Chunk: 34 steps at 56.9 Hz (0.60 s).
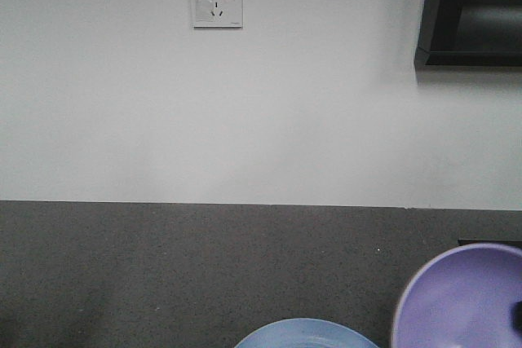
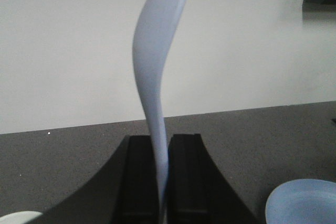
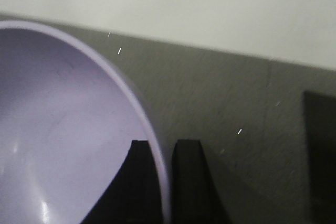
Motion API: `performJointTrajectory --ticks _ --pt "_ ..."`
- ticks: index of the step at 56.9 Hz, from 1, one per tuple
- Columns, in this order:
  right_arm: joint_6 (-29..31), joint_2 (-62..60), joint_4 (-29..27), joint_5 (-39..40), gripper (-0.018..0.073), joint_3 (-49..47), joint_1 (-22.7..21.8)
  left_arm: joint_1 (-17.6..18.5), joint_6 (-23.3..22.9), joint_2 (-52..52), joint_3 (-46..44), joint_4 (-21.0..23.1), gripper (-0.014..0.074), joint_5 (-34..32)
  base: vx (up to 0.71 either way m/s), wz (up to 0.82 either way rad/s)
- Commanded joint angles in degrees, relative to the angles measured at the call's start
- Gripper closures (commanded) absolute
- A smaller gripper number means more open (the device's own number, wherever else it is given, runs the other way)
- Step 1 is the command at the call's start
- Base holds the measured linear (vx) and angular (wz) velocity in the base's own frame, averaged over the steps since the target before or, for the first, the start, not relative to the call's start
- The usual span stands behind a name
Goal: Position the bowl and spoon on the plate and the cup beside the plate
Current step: 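Lower the lavender bowl onto the blue plate and open the right gripper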
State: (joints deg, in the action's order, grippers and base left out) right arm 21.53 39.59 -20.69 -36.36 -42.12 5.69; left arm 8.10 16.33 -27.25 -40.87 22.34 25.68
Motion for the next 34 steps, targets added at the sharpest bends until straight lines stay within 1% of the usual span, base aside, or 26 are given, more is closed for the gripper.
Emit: performJointTrajectory --ticks 1,8,13,16,25,34 --pt "-1.6 9.4 1.4 -4.1 0.0568 -7.0 3.9 0.3 -0.7 -0.3 -1.5 1.1 0.0594 -2.6 0.00 0.00" --pt "-3.5 21.9 3.1 -8.5 0.0568 -13.2 8.3 0.3 -0.7 -0.3 -1.5 1.1 0.0594 -2.1 0.00 0.00" --pt "-4.7 29.6 3.0 -8.7 0.0568 -17.4 11.1 0.3 -0.7 -0.3 -1.5 1.1 0.0594 -2.1 0.00 0.00" --pt "-5.1 34.0 2.3 -8.8 0.0568 -19.7 12.0 0.3 -0.7 -0.3 -1.5 1.1 0.0594 -2.0 0.00 0.00" --pt "-5.3 44.6 0.9 -9.0 0.0568 -25.1 13.4 0.3 -1.4 -0.3 -1.5 1.1 0.0594 -1.4 0.00 0.00" --pt "-4.1 52.0 -3.8 -9.2 0.0568 -28.3 13.4 0.3 -2.0 -0.3 -1.5 1.1 0.0594 -1.4 0.00 0.00"
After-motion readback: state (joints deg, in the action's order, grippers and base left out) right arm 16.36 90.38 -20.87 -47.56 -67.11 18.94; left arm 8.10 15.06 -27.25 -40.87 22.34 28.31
